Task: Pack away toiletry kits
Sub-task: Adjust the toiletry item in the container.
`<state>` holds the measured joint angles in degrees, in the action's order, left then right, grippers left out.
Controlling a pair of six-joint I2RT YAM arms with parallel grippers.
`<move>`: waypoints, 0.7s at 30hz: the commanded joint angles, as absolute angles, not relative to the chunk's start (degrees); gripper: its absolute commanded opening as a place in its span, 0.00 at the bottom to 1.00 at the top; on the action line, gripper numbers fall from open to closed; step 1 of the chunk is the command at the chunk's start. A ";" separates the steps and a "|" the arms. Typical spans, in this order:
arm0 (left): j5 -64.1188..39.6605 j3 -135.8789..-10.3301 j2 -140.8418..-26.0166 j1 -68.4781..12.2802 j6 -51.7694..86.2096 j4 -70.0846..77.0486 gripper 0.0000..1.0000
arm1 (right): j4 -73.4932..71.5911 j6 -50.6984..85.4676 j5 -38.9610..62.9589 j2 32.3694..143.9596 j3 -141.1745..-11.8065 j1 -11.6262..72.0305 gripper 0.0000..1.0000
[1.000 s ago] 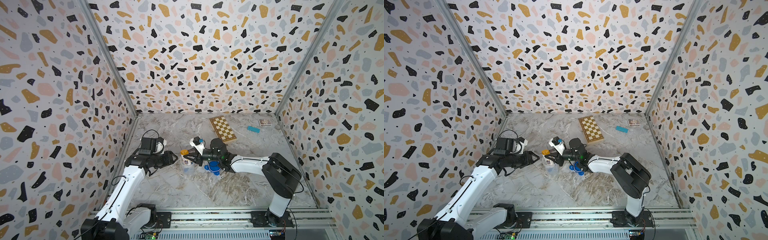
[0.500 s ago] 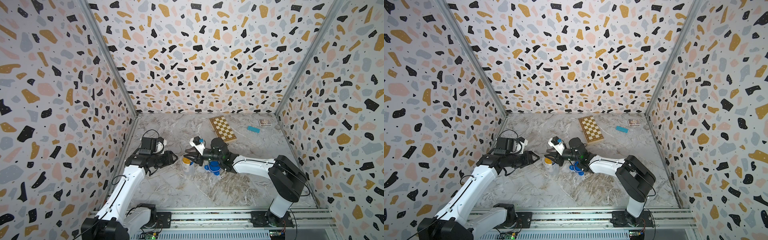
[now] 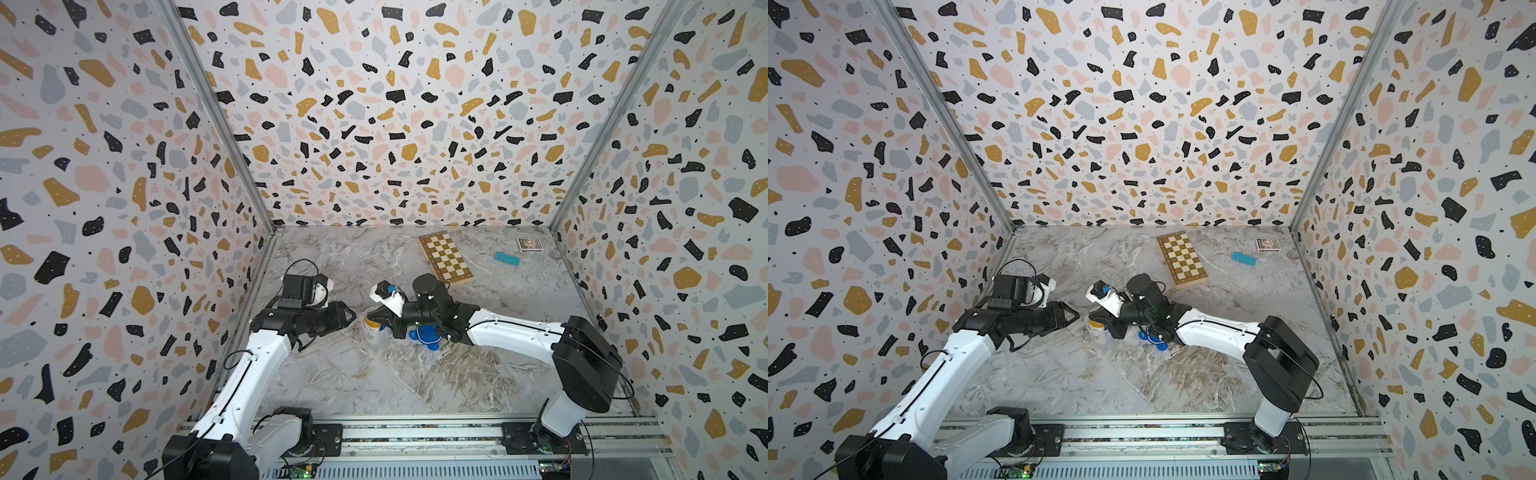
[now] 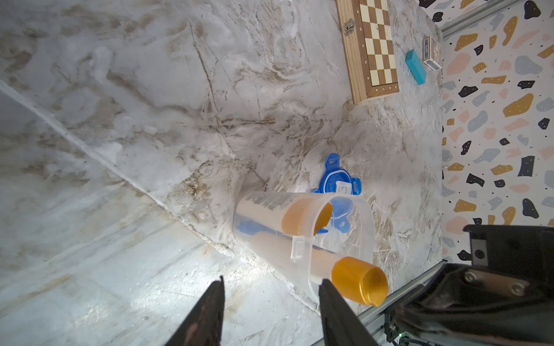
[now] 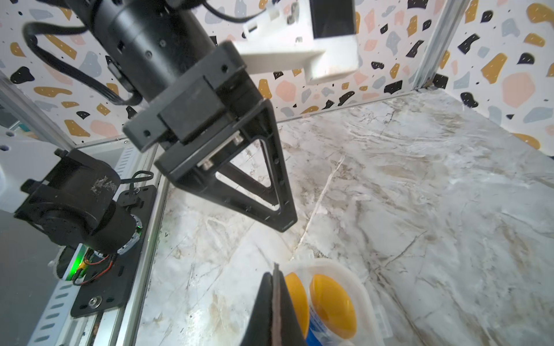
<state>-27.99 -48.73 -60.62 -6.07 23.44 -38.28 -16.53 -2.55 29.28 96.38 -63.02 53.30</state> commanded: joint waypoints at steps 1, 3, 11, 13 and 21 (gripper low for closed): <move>-28.35 -48.43 -60.44 -5.92 23.74 -36.82 0.51 | -11.09 -2.72 29.91 97.52 -65.94 53.53 0.00; -28.41 -48.39 -60.52 -5.98 23.78 -36.73 0.51 | -9.64 -2.13 29.29 98.37 -66.41 53.73 0.00; -28.85 -48.73 -60.82 -5.98 23.55 -36.60 0.51 | -4.02 -1.86 28.25 101.89 -69.19 54.41 0.00; -28.95 -48.71 -60.82 -5.98 23.47 -36.60 0.51 | -4.32 -1.96 27.00 101.06 -68.71 54.65 0.00; -28.71 -49.28 -60.91 -5.97 23.20 -36.70 0.51 | -5.27 -2.62 25.00 99.40 -74.78 55.18 0.03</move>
